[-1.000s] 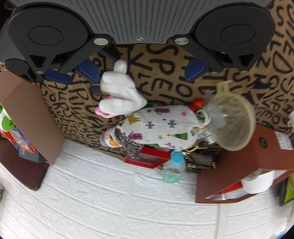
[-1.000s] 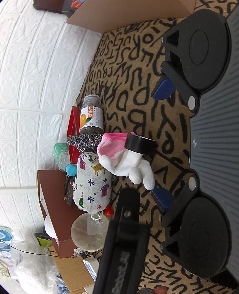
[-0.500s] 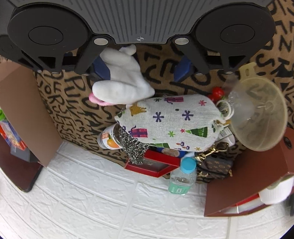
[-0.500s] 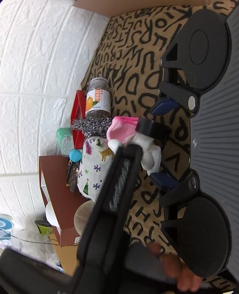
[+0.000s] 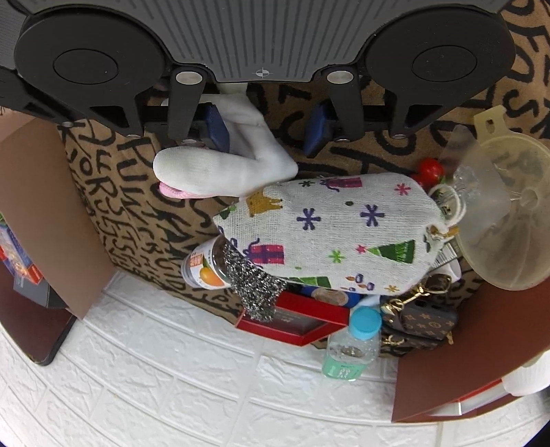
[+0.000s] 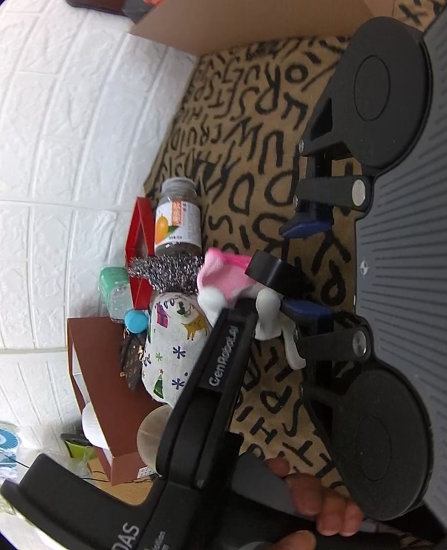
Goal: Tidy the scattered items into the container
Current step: 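Close the right gripper on the white-and-pink glove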
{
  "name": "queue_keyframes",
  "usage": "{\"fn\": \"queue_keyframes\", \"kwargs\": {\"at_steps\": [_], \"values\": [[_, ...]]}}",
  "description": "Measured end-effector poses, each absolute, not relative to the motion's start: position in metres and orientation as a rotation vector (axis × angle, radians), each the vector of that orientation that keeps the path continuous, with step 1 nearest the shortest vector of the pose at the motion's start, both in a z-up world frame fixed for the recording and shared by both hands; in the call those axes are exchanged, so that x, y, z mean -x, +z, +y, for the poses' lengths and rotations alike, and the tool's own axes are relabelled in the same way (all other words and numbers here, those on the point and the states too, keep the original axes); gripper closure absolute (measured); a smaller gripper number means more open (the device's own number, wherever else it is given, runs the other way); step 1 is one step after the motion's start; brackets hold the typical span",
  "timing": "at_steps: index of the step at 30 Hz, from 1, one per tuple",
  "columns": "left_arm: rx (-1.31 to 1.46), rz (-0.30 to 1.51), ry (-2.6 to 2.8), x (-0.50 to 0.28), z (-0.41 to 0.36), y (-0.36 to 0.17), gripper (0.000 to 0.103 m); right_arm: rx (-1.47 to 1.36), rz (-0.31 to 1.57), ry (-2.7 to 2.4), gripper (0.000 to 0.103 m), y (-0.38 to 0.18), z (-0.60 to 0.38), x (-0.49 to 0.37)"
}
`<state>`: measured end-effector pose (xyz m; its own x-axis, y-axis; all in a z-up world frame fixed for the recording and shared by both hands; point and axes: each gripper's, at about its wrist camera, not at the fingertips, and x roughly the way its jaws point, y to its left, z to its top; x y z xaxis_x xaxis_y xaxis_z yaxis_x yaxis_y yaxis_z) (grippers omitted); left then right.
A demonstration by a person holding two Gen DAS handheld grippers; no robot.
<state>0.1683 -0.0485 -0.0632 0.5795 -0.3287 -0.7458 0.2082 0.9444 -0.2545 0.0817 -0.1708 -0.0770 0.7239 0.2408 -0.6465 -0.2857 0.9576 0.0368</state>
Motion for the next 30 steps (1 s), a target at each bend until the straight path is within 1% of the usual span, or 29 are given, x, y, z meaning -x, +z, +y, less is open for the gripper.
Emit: {"fn": "queue_keyframes", "kwargs": {"at_steps": [1, 2, 3, 4, 5, 9, 19, 21, 22, 23, 24, 25, 26, 28, 29, 30], "values": [[0.128, 0.897, -0.317, -0.168, -0.05, -0.063, 0.074, 0.057, 0.711, 0.294, 0.064, -0.079, -0.17, -0.083], [0.118, 0.899, -0.323, -0.166, -0.05, -0.063, 0.089, 0.051, 0.717, 0.298, 0.069, -0.081, -0.169, -0.085], [0.118, 0.9, -0.328, -0.164, -0.05, -0.063, 0.09, 0.042, 0.724, 0.3, 0.079, -0.082, -0.169, -0.086], [0.126, 0.895, -0.335, -0.162, -0.048, -0.063, 0.095, 0.028, 0.734, 0.307, 0.081, -0.083, -0.17, -0.085], [0.139, 0.893, -0.339, -0.159, -0.046, -0.062, 0.098, 0.012, 0.737, 0.316, 0.081, -0.083, -0.171, -0.084], [0.182, 0.892, -0.335, -0.148, -0.038, -0.061, 0.102, 0.007, 0.732, 0.323, 0.081, -0.08, -0.172, -0.075], [0.136, 0.89, -0.354, -0.086, -0.005, -0.047, 0.102, 0.045, 0.738, 0.329, 0.081, -0.07, -0.174, -0.042], [0.127, 0.894, -0.349, -0.074, 0.004, -0.045, 0.101, 0.047, 0.745, 0.331, 0.081, -0.07, -0.175, -0.034], [0.124, 0.896, -0.344, -0.07, 0.006, -0.045, 0.097, 0.048, 0.748, 0.33, 0.081, -0.07, -0.176, -0.03], [0.123, 0.895, -0.341, -0.067, 0.008, -0.045, 0.077, 0.048, 0.752, 0.328, 0.081, -0.071, -0.177, -0.026], [0.121, 0.889, -0.336, -0.065, 0.008, -0.044, 0.074, 0.047, 0.758, 0.325, 0.081, -0.072, -0.177, -0.022], [0.119, 0.874, -0.319, -0.065, 0.008, -0.044, 0.067, 0.045, 0.764, 0.323, 0.081, -0.073, -0.178, -0.02], [0.115, 0.858, -0.301, -0.064, 0.008, -0.044, 0.052, 0.041, 0.767, 0.32, 0.081, -0.073, -0.179, -0.019], [0.109, 0.839, -0.282, -0.065, 0.005, -0.043, 0.036, 0.032, 0.761, 0.305, 0.08, -0.073, -0.18, -0.018], [0.105, 0.829, -0.287, -0.065, 0.003, -0.042, 0.035, 0.028, 0.755, 0.302, 0.079, -0.072, -0.181, -0.017], [0.097, 0.826, -0.295, -0.066, 0.001, -0.042, 0.035, 0.026, 0.748, 0.3, 0.073, -0.071, -0.181, -0.016]]}}
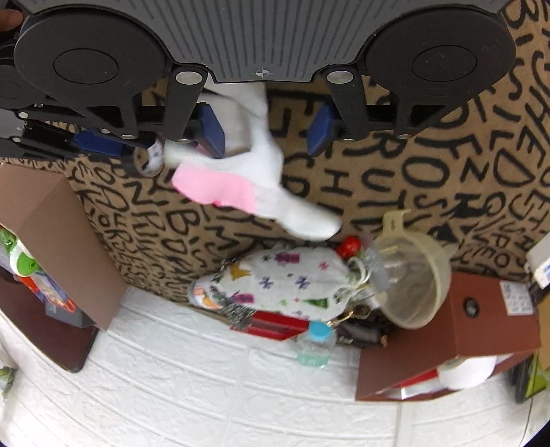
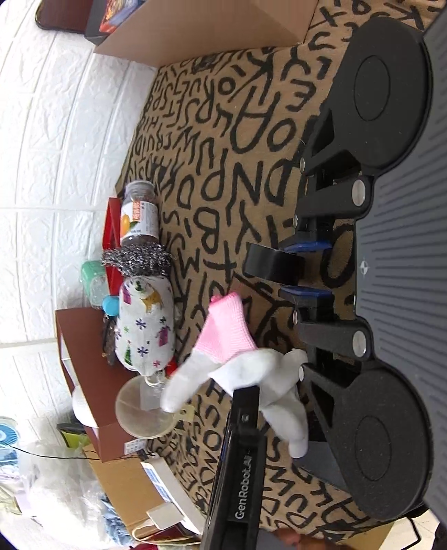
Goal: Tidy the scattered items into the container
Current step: 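Close the right gripper on the white-and-pink glove, then lift the glove with the right gripper toward the brown box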
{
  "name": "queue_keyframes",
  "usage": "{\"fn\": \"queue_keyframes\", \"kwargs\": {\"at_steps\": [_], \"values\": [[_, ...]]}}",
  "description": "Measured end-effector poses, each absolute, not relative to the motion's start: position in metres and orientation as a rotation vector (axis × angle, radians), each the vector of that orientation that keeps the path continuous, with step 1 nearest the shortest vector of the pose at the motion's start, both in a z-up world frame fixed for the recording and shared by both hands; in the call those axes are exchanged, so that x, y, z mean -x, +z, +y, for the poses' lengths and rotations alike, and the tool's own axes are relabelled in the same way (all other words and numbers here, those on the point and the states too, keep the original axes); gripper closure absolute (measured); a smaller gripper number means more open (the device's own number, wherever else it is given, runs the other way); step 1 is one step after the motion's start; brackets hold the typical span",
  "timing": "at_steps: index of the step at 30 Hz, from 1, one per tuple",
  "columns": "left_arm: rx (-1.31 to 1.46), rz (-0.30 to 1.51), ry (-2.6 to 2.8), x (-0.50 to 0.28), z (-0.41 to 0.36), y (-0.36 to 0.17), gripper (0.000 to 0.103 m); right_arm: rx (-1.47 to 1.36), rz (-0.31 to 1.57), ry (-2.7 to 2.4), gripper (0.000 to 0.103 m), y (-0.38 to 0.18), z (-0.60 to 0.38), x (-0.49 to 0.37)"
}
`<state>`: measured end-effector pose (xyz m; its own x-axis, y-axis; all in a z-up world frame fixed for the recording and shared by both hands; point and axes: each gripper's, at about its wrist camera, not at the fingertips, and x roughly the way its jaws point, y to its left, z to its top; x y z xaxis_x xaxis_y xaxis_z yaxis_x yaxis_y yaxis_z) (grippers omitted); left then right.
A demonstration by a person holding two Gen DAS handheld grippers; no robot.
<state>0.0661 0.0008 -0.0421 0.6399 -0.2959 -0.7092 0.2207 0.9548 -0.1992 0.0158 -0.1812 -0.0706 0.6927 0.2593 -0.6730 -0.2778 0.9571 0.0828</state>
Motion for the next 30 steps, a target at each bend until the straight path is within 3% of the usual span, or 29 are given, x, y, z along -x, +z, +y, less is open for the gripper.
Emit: {"fn": "queue_keyframes", "kwargs": {"at_steps": [3, 4, 5, 6, 7, 9, 11, 13, 15, 17, 19, 20, 21, 23, 26, 30], "values": [[0.081, 0.834, -0.301, -0.07, -0.004, -0.045, 0.034, 0.039, 0.721, 0.292, 0.053, -0.067, -0.181, -0.014], [0.079, 0.84, -0.303, -0.071, -0.005, -0.047, 0.036, 0.045, 0.715, 0.29, 0.052, -0.066, -0.181, -0.014], [0.08, 0.852, -0.308, -0.073, -0.005, -0.049, 0.053, 0.048, 0.714, 0.29, 0.052, -0.066, -0.181, -0.014], [0.082, 0.864, -0.317, -0.074, -0.006, -0.05, 0.063, 0.046, 0.714, 0.291, 0.052, -0.066, -0.181, -0.015], [0.084, 0.874, -0.321, -0.074, -0.006, -0.051, 0.067, 0.043, 0.715, 0.293, 0.052, -0.066, -0.18, -0.015], [0.084, 0.873, -0.311, -0.075, -0.005, -0.052, 0.066, 0.044, 0.721, 0.295, 0.052, -0.067, -0.179, -0.016], [0.096, 0.867, -0.299, -0.077, -0.003, -0.052, 0.054, 0.049, 0.723, 0.293, 0.054, -0.067, -0.178, -0.018], [0.105, 0.872, -0.307, -0.079, -0.002, -0.052, 0.054, 0.045, 0.724, 0.29, 0.054, -0.068, -0.177, -0.019], [0.106, 0.874, -0.312, -0.081, -0.002, -0.053, 0.06, 0.045, 0.728, 0.287, 0.057, -0.068, -0.175, -0.021], [0.107, 0.872, -0.3, -0.083, -0.003, -0.053, 0.058, 0.052, 0.731, 0.286, 0.059, -0.069, -0.173, -0.022], [0.117, 0.874, -0.284, -0.086, -0.003, -0.055, 0.047, 0.056, 0.74, 0.287, 0.066, -0.07, -0.171, -0.023], [0.123, 0.881, -0.288, -0.088, -0.003, -0.057, 0.048, 0.057, 0.747, 0.289, 0.069, -0.071, -0.171, -0.025], [0.125, 0.889, -0.297, -0.09, -0.002, -0.058, 0.052, 0.058, 0.755, 0.291, 0.074, -0.072, -0.17, -0.026], [0.114, 0.896, -0.309, -0.092, -0.003, -0.059, 0.088, 0.061, 0.77, 0.298, 0.081, -0.074, -0.168, -0.028], [0.114, 0.886, -0.32, -0.09, 0.0, -0.056, 0.098, 0.064, 0.777, 0.303, 0.081, -0.073, -0.166, -0.029], [0.13, 0.835, -0.334, -0.082, 0.009, -0.04, 0.1, 0.038, 0.756, 0.35, 0.082, -0.061, -0.164, -0.028]]}}
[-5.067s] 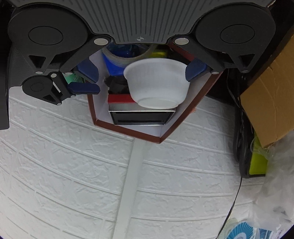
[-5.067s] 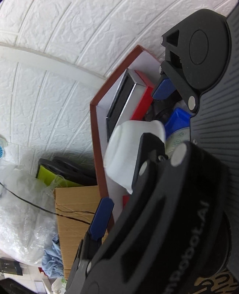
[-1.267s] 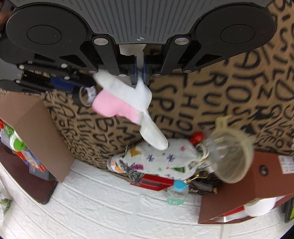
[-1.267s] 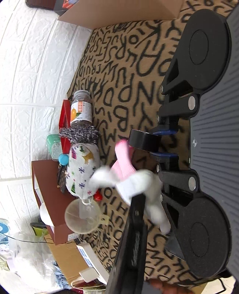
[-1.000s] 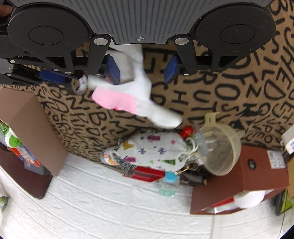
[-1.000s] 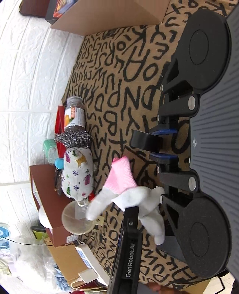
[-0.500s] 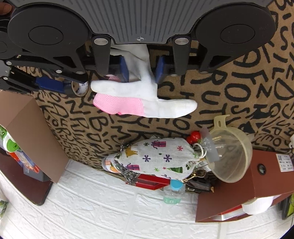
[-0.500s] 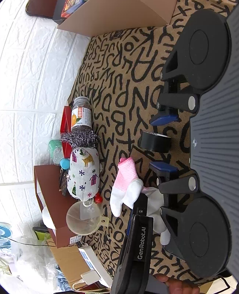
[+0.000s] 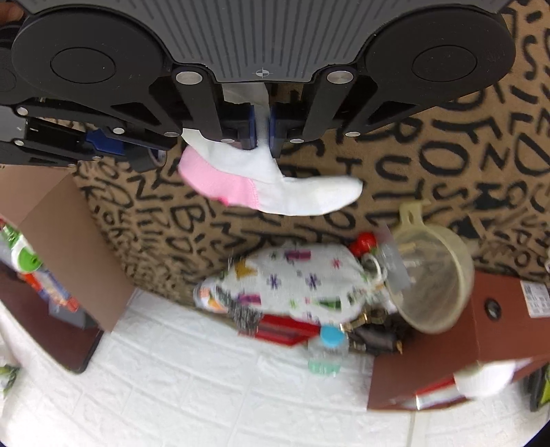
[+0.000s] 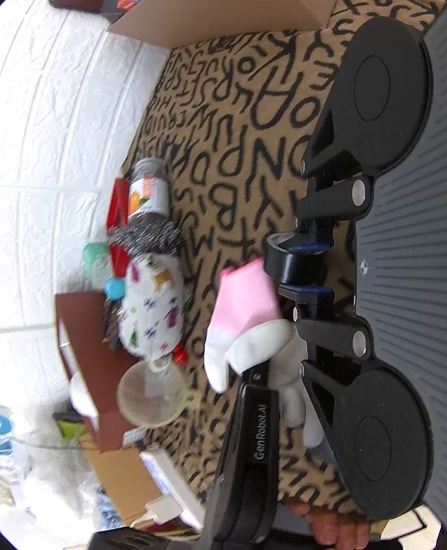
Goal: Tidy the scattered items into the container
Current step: 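Lift the glove with the right gripper toward the brown box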
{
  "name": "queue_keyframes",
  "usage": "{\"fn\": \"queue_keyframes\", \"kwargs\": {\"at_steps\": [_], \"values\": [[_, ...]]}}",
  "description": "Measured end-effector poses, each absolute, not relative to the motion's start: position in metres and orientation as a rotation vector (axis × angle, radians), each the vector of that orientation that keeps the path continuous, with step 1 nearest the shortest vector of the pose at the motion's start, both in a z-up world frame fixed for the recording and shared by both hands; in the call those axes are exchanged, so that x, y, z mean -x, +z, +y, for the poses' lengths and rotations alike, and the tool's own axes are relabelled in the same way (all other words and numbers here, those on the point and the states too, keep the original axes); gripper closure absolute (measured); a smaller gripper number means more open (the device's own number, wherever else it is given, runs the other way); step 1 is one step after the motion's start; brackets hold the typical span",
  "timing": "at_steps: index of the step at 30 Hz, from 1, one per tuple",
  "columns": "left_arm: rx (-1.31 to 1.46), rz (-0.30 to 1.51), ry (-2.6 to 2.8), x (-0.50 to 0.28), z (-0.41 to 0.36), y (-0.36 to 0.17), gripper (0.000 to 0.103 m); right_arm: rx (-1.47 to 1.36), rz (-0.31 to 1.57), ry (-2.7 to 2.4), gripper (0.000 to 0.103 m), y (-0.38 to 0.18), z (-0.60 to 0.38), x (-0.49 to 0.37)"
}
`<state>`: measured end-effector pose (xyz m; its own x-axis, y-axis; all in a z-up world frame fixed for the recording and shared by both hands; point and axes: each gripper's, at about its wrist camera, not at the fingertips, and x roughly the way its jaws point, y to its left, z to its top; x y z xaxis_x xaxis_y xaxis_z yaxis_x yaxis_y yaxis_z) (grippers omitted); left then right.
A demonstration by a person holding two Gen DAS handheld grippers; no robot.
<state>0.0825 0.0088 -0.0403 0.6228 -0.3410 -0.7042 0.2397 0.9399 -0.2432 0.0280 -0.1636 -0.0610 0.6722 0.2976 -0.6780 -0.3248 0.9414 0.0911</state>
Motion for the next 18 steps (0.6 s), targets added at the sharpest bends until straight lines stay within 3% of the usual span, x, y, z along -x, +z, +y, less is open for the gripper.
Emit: {"fn": "queue_keyframes", "kwargs": {"at_steps": [18], "values": [[0.144, 0.551, -0.28, -0.084, 0.09, 0.073, 0.101, 0.112, 0.616, 0.522, 0.083, 0.015, -0.104, -0.049]]}}
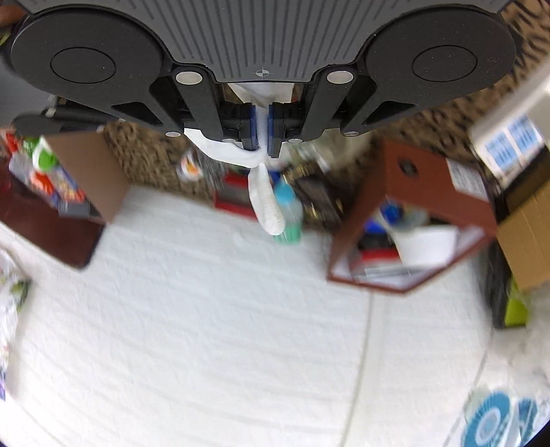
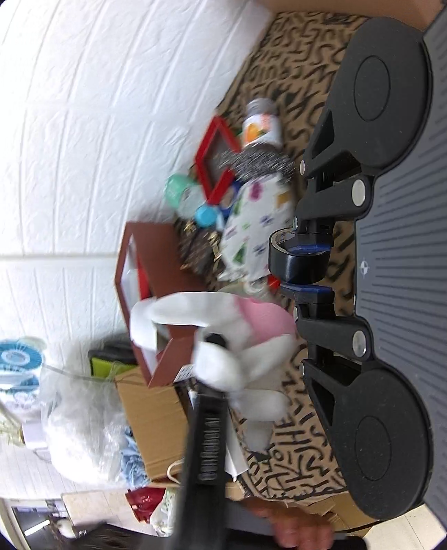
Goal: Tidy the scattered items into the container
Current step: 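Lift the glove with the right gripper toward the brown box, then lower the glove into the brown box and open the right gripper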
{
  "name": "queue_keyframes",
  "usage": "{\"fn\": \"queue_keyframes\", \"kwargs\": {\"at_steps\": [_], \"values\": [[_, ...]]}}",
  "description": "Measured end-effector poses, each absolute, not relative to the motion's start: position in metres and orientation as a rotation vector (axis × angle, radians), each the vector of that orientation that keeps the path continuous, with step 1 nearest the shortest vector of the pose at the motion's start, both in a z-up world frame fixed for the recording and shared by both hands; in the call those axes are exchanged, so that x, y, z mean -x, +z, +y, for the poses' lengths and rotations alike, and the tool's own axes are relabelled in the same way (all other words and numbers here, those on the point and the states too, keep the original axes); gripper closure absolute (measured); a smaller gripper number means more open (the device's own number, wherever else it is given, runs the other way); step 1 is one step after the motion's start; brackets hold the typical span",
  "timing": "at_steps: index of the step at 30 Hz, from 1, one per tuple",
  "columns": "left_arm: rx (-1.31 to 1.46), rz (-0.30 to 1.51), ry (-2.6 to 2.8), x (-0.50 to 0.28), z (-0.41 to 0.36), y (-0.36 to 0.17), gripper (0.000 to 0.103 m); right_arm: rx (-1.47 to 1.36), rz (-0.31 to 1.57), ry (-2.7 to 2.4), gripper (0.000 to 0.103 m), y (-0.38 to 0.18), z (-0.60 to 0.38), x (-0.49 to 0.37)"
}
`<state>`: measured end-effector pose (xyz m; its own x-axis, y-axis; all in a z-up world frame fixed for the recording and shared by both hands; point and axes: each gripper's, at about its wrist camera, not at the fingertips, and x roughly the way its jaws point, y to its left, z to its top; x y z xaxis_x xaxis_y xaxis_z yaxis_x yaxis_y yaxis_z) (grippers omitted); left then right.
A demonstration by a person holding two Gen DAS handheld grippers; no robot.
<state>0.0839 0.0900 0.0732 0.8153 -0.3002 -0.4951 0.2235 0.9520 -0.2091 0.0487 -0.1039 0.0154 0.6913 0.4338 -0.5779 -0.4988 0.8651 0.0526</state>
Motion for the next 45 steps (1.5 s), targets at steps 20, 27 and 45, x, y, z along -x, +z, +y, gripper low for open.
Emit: {"fn": "queue_keyframes", "kwargs": {"at_steps": [20, 27, 45], "values": [[0.278, 0.472, -0.013, -0.221, 0.203, 0.119, 0.1, 0.147, 0.591, 0.685, 0.083, 0.062, 0.017, -0.171], [0.308, 0.555, 0.014, -0.26, 0.223, 0.076, 0.1, 0.14, 0.628, 0.707, 0.083, 0.042, 0.049, -0.226], [0.35, 0.485, 0.079, -0.246, 0.245, 0.06, 0.0, 0.173, 0.621, 0.746, 0.02, 0.017, 0.077, -0.24]]}}
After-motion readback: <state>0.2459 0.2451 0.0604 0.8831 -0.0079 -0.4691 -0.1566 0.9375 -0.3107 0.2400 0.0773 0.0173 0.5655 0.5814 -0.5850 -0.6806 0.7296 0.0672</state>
